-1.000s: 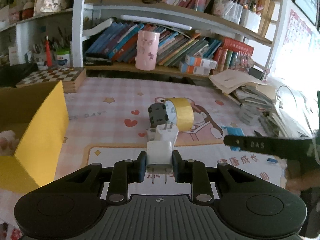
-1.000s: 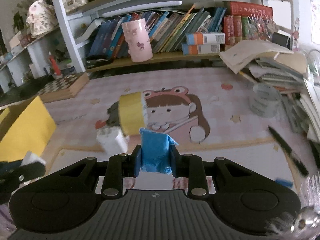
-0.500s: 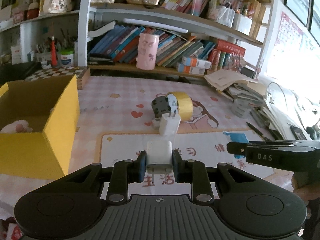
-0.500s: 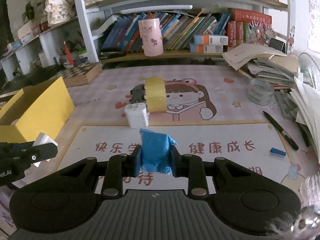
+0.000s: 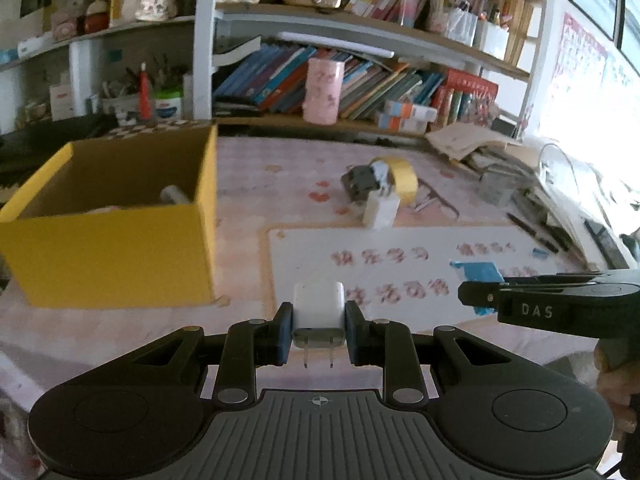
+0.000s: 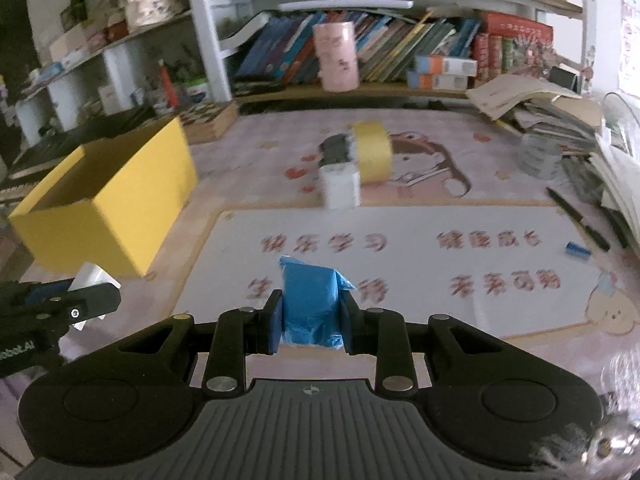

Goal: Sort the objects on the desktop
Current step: 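Carry the charger and blue item with both tools toward the yellow box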

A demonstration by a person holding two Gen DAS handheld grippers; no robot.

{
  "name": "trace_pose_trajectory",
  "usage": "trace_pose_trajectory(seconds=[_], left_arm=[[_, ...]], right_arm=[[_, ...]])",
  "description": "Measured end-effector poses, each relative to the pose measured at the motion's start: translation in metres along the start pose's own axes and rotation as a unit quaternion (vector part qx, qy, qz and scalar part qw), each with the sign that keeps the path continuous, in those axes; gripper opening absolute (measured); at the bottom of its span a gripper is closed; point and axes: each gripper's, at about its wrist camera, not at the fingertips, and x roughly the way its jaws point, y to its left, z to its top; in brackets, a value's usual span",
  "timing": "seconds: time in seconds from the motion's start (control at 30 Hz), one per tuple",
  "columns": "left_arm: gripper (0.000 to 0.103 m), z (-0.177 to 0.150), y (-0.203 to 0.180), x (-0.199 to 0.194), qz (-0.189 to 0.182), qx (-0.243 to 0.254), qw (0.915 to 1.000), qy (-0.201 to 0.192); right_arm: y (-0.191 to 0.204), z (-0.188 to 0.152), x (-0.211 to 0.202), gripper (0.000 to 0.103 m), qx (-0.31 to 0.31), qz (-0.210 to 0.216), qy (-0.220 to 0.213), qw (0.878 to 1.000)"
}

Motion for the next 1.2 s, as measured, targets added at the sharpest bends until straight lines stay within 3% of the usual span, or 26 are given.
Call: trace_pose_trajectory(seconds=[0.6, 1.2], left_arm=[[0.025, -0.048, 0.053, -0.06, 0.029, -0.016, 0.9992, 0.019], [0.025, -0.062, 0.093, -0.091, 0.071, -0.043, 0.9966, -0.001]], right_arm=[[0.091, -0.049, -0.018, 0.025, -0.04, 0.047, 0.028, 0.998], [0.15, -0.055, -0.015, 0.025, -0.09, 0.092, 0.029, 0.991]])
